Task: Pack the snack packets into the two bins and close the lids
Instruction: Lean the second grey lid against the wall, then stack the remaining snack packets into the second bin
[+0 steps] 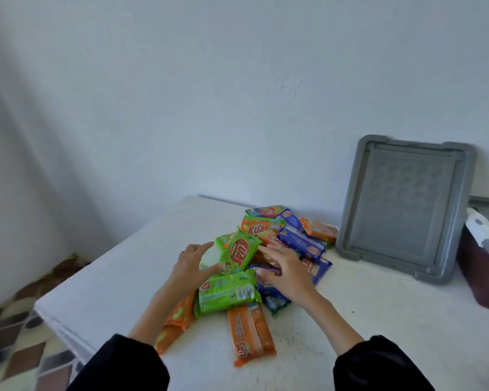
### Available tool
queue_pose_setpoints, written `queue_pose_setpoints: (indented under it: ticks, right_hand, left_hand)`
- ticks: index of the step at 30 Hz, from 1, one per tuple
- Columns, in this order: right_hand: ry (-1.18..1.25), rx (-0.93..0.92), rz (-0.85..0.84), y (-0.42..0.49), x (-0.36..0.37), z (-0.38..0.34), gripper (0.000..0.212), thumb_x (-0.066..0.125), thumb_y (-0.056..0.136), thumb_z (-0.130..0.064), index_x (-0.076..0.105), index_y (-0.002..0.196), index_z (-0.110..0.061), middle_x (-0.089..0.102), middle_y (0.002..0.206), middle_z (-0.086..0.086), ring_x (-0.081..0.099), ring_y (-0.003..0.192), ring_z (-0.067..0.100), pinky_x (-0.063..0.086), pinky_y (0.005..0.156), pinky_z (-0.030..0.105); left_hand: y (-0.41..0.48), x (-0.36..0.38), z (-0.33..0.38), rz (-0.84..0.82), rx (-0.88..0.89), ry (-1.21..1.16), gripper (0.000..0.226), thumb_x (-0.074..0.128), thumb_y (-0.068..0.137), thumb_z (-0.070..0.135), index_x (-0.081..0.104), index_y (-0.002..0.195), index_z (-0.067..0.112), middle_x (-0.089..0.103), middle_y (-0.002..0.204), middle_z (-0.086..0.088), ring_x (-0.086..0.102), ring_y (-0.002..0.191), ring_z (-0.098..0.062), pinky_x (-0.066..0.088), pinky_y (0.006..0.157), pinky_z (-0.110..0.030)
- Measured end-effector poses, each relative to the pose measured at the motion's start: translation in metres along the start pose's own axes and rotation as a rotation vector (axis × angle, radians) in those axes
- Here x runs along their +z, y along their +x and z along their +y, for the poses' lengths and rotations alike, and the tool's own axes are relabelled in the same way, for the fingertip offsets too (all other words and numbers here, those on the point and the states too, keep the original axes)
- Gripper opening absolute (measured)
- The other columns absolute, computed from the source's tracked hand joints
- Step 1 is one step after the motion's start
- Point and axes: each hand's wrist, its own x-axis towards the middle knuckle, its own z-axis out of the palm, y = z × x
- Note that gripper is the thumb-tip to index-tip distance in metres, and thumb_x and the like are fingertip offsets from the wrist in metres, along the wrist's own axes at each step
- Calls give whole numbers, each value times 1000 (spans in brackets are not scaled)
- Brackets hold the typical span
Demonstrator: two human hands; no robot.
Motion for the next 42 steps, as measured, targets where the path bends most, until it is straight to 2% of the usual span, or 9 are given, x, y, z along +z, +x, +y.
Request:
queue_pose_setpoints:
  ticks: [3, 8, 15, 18, 21, 25, 31, 35, 42]
  right_hand:
    - [-26, -69, -42, -8, 20, -15, 58, 56, 85, -51, 43, 137, -30, 40, 145, -5, 28, 138, 14, 22, 113, 33]
    - [-104, -150, -229, -21, 41, -35, 83, 53, 66, -73, 36, 139, -39, 30, 150, -12, 19, 140, 10, 20, 112, 37]
    - [-375, -204, -167, -26, 38, -51, 62, 66, 78, -48, 48, 134, -28, 49, 133, -6, 36, 128, 12, 34, 103, 25]
    - [-501, -200, -287, -19, 36, -67, 64, 67, 79, -43, 45, 135, -21, 44, 140, -1, 35, 132, 15, 32, 106, 28]
    - [-566, -187, -395, -12, 37, -78, 72, 69, 79, -35, 35, 142, -22, 43, 141, 4, 41, 130, 22, 38, 104, 36]
    - [-594, -158, -331, -12, 30, -88, 77, 76, 72, -31, 41, 139, -16, 50, 128, 9, 49, 118, 25, 43, 93, 34]
    - [-525, -65, -116, -45, -60, -93, 77, 81, 66, -27, 47, 134, -15, 51, 132, 8, 48, 122, 23, 42, 95, 32]
    - [-547, 59, 51, -91, -145, -81, 69, 81, 64, -22, 53, 126, -18, 56, 119, 9, 53, 112, 26, 44, 86, 31]
    - [-661, 336, 141, -199, -280, -16, 76, 84, 62, -25, 51, 130, -14, 54, 129, 9, 50, 118, 27, 41, 90, 31]
  left_hand:
    - [-23, -1, -27, -35, -130, -20, 65, 56, 87, 44, 30, 144, 27, 32, 143, -10, 27, 135, -28, 25, 110, -38]
    - [-54, -1, -41, -71, -125, -20, 63, 50, 90, 46, 26, 145, 26, 22, 150, -7, 22, 136, -31, 21, 112, -38]
    - [-62, -21, -37, -137, -161, 178, 75, 64, 77, 48, 32, 142, 29, 30, 140, -12, 37, 127, -31, 36, 101, -38]
    - [-61, -26, -35, -203, -214, 212, 80, 67, 74, 51, 30, 142, 33, 38, 134, -13, 46, 120, -30, 41, 93, -34]
    - [-62, -26, -29, -145, -207, 227, 74, 69, 72, 46, 38, 138, 34, 48, 132, -9, 50, 118, -26, 45, 88, -32]
    - [-66, -37, -18, -86, -174, 183, 72, 74, 66, 36, 46, 133, 33, 54, 130, -5, 51, 117, -23, 45, 86, -31]
    - [-69, -66, 52, -74, 77, 151, 69, 77, 65, 21, 51, 129, 31, 59, 123, -7, 54, 108, -23, 43, 82, -28]
    - [-76, -60, 141, -149, 325, 104, 74, 80, 65, 18, 49, 130, 34, 59, 123, -4, 51, 102, -17, 42, 84, -28]
    - [-113, 8, 303, -407, 697, 56, 91, 80, 68, 21, 30, 143, 27, 48, 136, -2, 50, 104, -12, 42, 87, -25]
